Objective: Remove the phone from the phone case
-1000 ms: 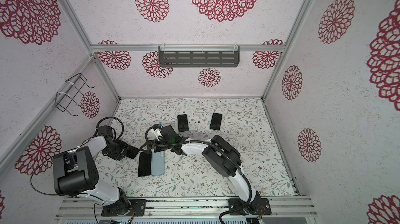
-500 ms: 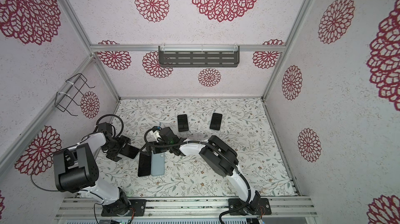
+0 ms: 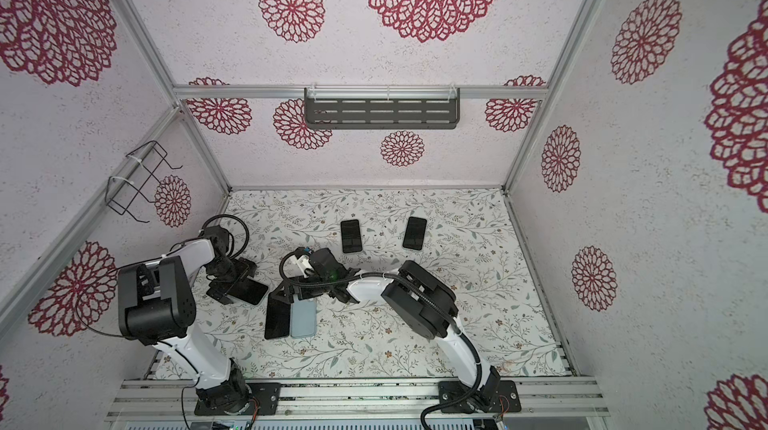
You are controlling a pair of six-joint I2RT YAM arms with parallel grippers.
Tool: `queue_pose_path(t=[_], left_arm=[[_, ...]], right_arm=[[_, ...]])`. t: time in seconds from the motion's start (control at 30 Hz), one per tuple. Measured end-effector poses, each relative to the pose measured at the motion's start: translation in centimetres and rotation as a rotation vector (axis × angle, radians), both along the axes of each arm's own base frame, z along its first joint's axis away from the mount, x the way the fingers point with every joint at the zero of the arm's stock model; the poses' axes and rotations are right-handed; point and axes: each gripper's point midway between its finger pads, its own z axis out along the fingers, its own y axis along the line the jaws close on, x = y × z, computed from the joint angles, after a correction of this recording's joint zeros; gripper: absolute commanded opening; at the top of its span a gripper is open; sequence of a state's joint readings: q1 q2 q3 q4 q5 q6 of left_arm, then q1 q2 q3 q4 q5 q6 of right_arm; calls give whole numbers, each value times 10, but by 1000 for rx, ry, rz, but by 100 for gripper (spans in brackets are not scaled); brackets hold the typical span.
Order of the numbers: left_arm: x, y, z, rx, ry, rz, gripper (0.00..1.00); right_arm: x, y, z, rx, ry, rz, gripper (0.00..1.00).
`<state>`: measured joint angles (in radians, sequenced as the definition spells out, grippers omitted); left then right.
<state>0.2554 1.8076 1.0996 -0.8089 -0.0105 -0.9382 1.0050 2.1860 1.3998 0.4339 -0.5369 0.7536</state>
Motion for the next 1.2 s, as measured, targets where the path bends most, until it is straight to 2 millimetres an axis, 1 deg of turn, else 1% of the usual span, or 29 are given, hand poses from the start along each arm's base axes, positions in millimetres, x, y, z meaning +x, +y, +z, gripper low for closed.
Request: queue_pose_path(t=[0.13,0.17,0.33,0.6,0.8,0.87,0.93,1.1,1.2], left_arm=[[0,-1,-2,20,21,-2,97],[0,-1,-3,25,21,1,95],[-2,-1,-2,35,-18,28,90],[-1,-2,-1,28,-28,44,78],[1,-6,1,4,-62,34,73],[2,-8,2,-12,-78,33,70],[3,-9,3,-31,-97,35,68],[5,-11,6,-82,-154,45,66],[8,-14,8,-113,-182,45,64]], right_arm=[[1,1,4,16,-6,5,96],[1,1,4,18,-6,7,96],[2,0,5,23,-5,9,96],[7,-1,7,33,-8,-1,96],[8,-1,10,38,-4,-5,96],[9,1,14,45,-2,-8,96],[12,5,22,62,-5,-10,96],[17,13,42,102,-24,-12,96],[21,18,47,114,-29,-13,96]])
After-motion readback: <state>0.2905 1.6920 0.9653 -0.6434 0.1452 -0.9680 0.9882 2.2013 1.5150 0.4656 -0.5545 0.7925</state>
